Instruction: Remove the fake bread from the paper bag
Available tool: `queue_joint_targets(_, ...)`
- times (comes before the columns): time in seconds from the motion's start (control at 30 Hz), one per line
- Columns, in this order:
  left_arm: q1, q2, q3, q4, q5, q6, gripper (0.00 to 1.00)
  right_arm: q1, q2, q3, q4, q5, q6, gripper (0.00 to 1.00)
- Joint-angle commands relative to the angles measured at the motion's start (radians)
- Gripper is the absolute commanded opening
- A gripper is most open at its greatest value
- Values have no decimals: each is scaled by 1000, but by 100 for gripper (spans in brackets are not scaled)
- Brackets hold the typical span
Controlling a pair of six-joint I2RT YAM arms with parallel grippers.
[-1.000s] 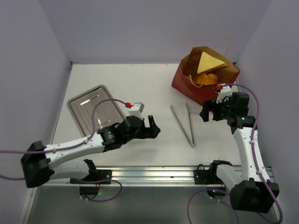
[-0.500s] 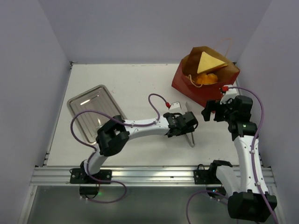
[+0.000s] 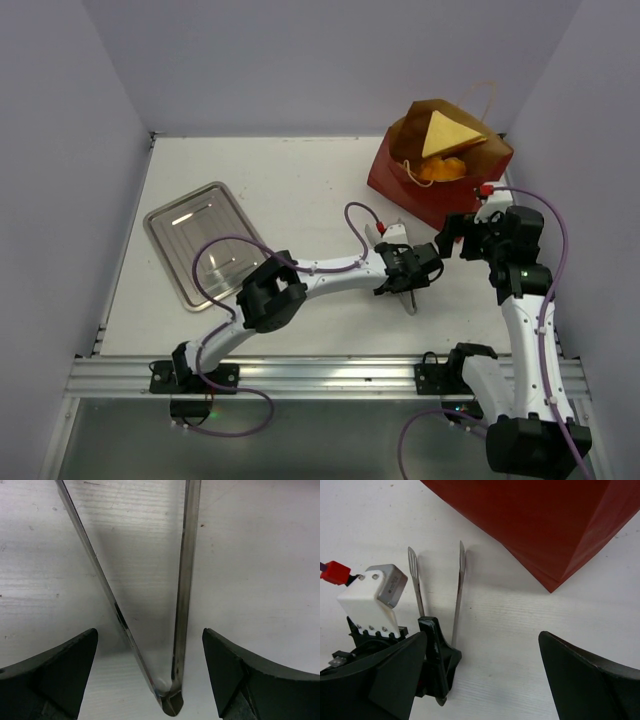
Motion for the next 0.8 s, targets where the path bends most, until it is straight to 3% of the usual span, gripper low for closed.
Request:
queue_joint_targets(0.0, -6, 51, 63, -77, -31, 29, 88, -2, -17, 4, 23, 9, 19, 99)
queue_joint_targets(0.33, -5, 68, 43, -135, -97, 109, 72, -4, -35, -2, 25, 9, 19, 99)
queue_joint_targets(0.57, 15, -103, -314, -69, -163, 181, 70, -4, -46, -5, 25, 0, 18, 99)
queue_joint_targets(0.77, 61, -265, -523, 108, -154, 317, 68, -2, -43, -8, 25, -12, 18, 99)
